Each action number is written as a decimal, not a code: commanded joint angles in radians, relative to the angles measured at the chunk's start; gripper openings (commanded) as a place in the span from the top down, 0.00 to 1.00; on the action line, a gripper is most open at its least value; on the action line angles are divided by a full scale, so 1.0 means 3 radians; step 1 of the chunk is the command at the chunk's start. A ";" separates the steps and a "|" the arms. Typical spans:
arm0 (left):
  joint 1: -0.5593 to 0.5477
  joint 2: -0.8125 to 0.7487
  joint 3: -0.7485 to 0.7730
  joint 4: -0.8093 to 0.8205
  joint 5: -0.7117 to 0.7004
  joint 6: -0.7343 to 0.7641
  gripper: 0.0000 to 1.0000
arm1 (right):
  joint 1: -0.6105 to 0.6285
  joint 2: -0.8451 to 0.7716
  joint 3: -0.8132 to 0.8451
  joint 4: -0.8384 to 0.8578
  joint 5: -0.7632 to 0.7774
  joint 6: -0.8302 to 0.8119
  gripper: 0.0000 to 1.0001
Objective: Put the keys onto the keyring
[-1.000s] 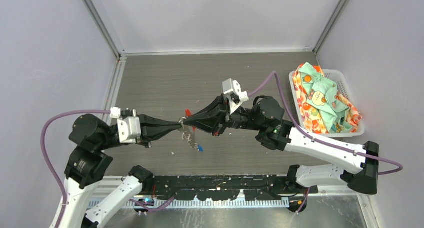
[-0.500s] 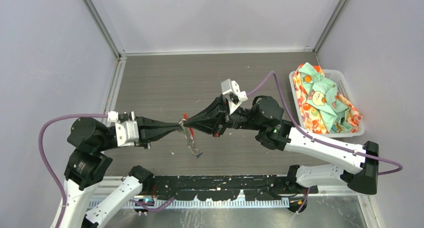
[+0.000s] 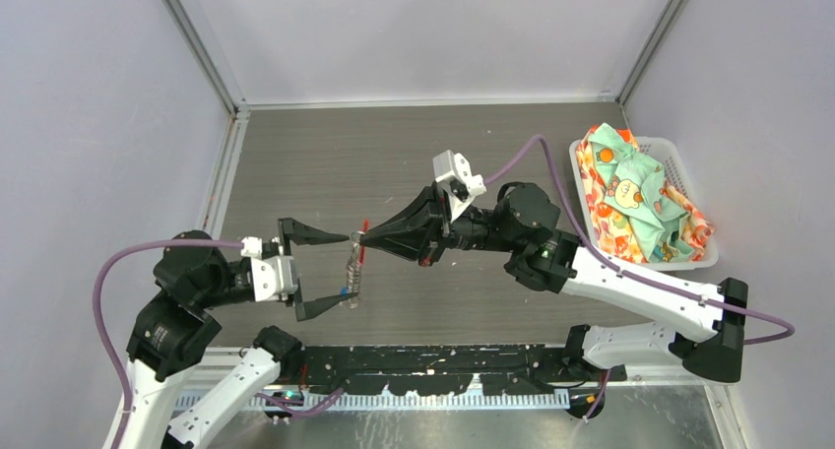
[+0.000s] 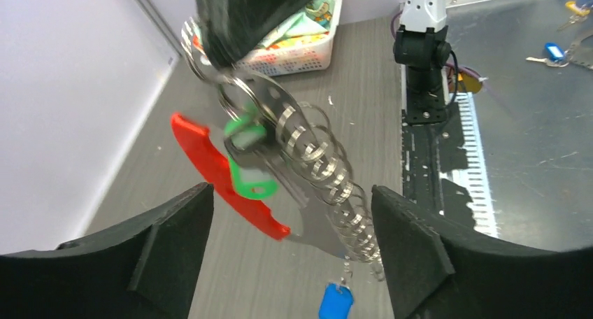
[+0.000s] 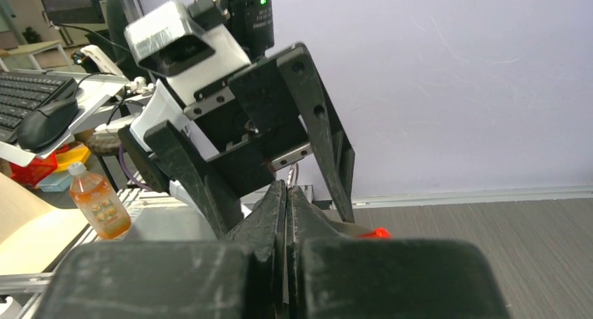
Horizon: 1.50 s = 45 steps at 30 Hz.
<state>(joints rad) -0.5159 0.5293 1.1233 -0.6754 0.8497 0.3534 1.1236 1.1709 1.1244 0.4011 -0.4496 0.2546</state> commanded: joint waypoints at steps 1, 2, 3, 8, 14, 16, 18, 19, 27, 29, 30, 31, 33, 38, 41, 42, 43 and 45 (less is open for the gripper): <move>0.0002 -0.0087 -0.0075 -0.0314 -0.0084 0.0068 0.11 | -0.0059 -0.0197 0.0235 0.0029 -0.0012 -0.0122 0.99; 0.0002 -0.0094 -0.0104 -0.0404 -0.0069 0.0109 0.08 | -0.0072 -0.0208 0.0240 0.0037 -0.0032 -0.0123 0.99; 0.0002 -0.0115 -0.0161 -0.0431 -0.0080 0.0106 0.05 | -0.0084 -0.0211 0.0252 0.0043 -0.0057 -0.0112 0.99; 0.0002 -0.0230 -0.0481 0.0080 -0.0256 -0.0503 0.00 | -0.0115 -0.0182 0.0332 0.0025 -0.0109 -0.0025 0.99; 0.0002 -0.0092 -0.0381 0.0670 0.0001 -0.1485 0.00 | -0.0112 -0.0140 0.0442 -0.0314 0.0077 -0.0186 0.99; 0.0002 -0.0058 -0.0397 0.0906 0.0070 -0.1841 0.00 | -0.0115 -0.0115 0.0468 -0.0407 0.0162 -0.0237 0.99; 0.0002 -0.0006 -0.0442 0.1029 0.0113 -0.2044 0.00 | -0.0111 -0.0095 0.0477 -0.0441 0.0262 -0.0266 0.99; 0.0002 0.0003 -0.0483 0.1098 0.0130 -0.2081 0.00 | -0.0114 -0.0079 0.0485 -0.0470 0.0305 -0.0279 0.99; 0.0002 0.0148 -0.0742 0.1488 -0.0141 -0.2002 0.00 | -0.0046 0.0063 0.0483 -0.0350 0.0517 -0.0242 0.99; 0.0002 0.0211 -0.0730 0.1556 -0.0033 -0.1989 0.00 | -0.0018 0.0114 0.0499 -0.0356 0.0582 -0.0254 0.99; 0.0002 0.0224 -0.0719 0.1560 0.0008 -0.1957 0.00 | -0.0004 0.0125 0.0505 -0.0356 0.0618 -0.0264 0.99; 0.0002 0.0230 -0.0714 0.1544 0.0017 -0.1876 0.04 | 0.0007 0.0130 0.0502 -0.0355 0.0639 -0.0274 0.99; 0.0002 0.0214 -0.0703 0.1441 -0.0038 -0.1678 0.32 | 0.0021 0.0116 0.0496 -0.0359 0.0685 -0.0302 0.99; 0.0002 0.0091 -0.0715 0.1117 -0.0372 -0.1297 0.83 | 0.0035 0.0054 0.0502 -0.0468 0.0778 -0.0370 0.99; 0.0002 0.0038 -0.0761 0.1092 -0.0502 -0.1241 0.95 | 0.0044 0.0057 0.0505 -0.0507 0.0783 -0.0369 0.99; 0.0002 0.0040 -0.0763 0.1099 -0.0531 -0.1235 0.99 | 0.0050 0.0061 0.0511 -0.0519 0.0780 -0.0361 0.97; 0.0004 0.0048 -0.0763 0.1103 -0.0556 -0.1236 0.99 | 0.0049 0.0064 0.0511 -0.0534 0.0782 -0.0345 0.92; 0.0002 0.0068 -0.0758 0.1129 -0.0580 -0.1255 1.00 | 0.0050 0.0059 0.0500 -0.0582 0.0809 -0.0318 0.79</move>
<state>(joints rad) -0.5125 0.5518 0.8936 -0.3553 0.7094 -0.0574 1.1408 1.2171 1.2255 0.2077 -0.2562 0.1635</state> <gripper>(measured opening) 0.143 0.120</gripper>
